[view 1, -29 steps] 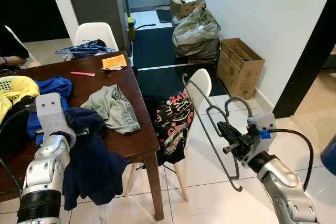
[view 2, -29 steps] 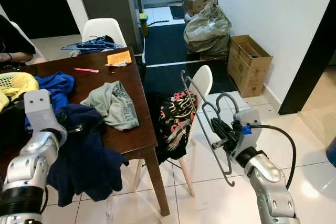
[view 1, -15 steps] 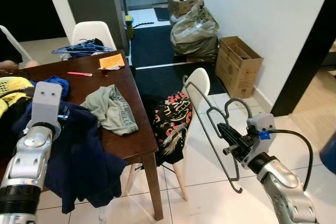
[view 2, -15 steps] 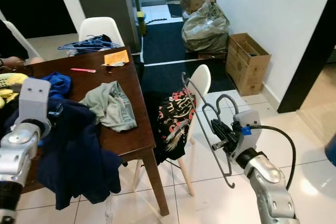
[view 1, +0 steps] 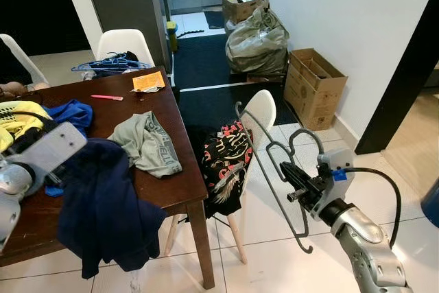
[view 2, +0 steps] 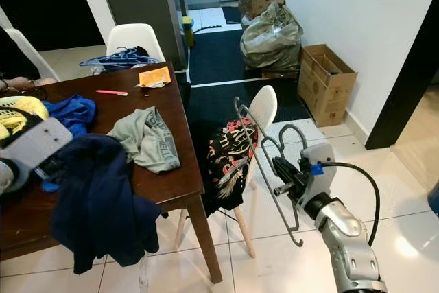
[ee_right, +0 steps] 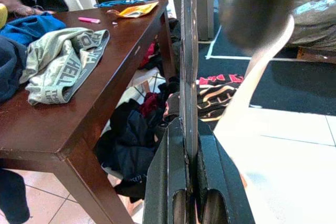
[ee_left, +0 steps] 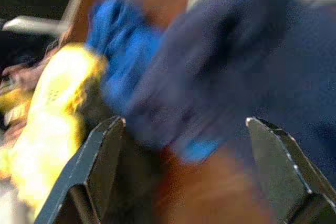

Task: Hang hanger

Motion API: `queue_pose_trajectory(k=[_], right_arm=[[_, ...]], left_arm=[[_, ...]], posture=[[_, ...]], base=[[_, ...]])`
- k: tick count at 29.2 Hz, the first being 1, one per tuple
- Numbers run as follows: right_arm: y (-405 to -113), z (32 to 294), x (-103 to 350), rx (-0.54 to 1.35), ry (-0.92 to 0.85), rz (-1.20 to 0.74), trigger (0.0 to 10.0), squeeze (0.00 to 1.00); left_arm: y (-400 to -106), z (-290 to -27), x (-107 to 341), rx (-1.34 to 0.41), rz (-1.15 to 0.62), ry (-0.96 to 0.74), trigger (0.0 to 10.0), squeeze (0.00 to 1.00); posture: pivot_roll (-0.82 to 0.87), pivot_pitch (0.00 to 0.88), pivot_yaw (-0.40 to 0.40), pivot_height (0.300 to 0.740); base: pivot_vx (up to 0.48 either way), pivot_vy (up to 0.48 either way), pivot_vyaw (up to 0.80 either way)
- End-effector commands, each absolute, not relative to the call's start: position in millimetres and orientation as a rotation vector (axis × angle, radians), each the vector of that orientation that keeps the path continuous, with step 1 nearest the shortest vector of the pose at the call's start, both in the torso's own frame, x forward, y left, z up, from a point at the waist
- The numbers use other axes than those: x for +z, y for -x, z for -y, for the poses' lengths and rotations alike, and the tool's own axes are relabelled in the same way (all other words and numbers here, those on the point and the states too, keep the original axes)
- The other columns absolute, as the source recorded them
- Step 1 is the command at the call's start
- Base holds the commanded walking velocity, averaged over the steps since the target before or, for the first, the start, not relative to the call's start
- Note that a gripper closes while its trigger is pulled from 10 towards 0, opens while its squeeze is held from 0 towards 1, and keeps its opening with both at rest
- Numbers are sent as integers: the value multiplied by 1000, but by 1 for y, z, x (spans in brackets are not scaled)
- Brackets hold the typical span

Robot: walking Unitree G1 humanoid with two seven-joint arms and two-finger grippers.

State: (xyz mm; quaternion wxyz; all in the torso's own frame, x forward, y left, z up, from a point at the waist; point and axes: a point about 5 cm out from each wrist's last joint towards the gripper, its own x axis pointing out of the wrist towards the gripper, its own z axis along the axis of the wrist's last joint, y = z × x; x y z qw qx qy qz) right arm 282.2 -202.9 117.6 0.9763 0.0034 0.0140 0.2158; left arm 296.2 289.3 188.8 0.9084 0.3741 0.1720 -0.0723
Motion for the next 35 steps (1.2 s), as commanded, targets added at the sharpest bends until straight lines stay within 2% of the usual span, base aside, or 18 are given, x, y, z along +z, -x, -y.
queue_pose_trajectory(k=[1, 2, 4, 6, 7, 8, 12, 14, 18, 21, 26, 30, 35], right_arm=[[-283, 199, 118, 450, -5, -19, 10000, 0], [-284, 199, 118, 451, -5, -20, 10000, 0], [-284, 200, 118, 453, -5, -13, 10000, 0], [-284, 200, 118, 453, -5, -13, 10000, 0], [-285, 201, 118, 442, 2, -13, 10000, 0], [-285, 201, 118, 437, 3, -14, 10000, 0], [-285, 203, 118, 413, -12, -5, 10000, 0], [-287, 213, 120, 332, -128, 25, 10000, 0], [-289, 221, 123, 272, -264, 56, 10000, 0], [-289, 225, 125, 238, -314, 87, 10000, 0], [-287, 227, 127, 211, -325, 107, 10000, 0], [-289, 220, 125, 253, -214, 66, 10000, 0], [-290, 218, 124, 276, -177, 46, 10000, 0]], left_arm=[[-296, -284, 192, -183, -337, -707, 10000, 1000], [-300, -276, 203, -180, -253, -629, 10000, 0], [-309, -268, 223, -70, -53, -453, 10000, 0], [-309, -268, 223, -70, -53, -453, 10000, 0], [-311, -246, 203, 7, 63, -177, 10000, 0], [-308, -236, 190, 12, 68, -111, 10000, 0], [-302, -218, 168, 2, 42, -77, 10000, 0], [-286, -194, 142, -47, 14, -69, 10000, 0], [-278, -187, 127, -59, -3, -33, 10000, 0], [-277, -192, 130, -26, 17, 27, 10000, 0], [-272, -192, 127, -5, 6, 57, 10000, 0], [-268, -183, 122, -5, 5, 47, 10000, 0], [-270, -184, 122, 6, 17, 69, 10000, 0]], posture=[[-24, 0, 62, 740], [-22, 0, 61, 740], [-21, 0, 62, 740], [-21, 0, 62, 740], [-23, 0, 64, 740], [-23, 0, 64, 740], [-33, 0, 72, 740], [-25, 0, 75, 740], [-25, 0, 83, 740], [-26, 0, 84, 740], [-24, 0, 86, 740], [-25, 0, 79, 740], [-31, 0, 69, 740]], base=[[0, 0, 0], [0, 0, 0], [0, 0, 0], [0, 0, 0], [0, 0, 0], [0, 0, 0], [0, 0, 0], [0, 0, 0], [0, 0, 0], [0, 0, 0], [0, 0, 0], [0, 0, 0], [0, 0, 0]])
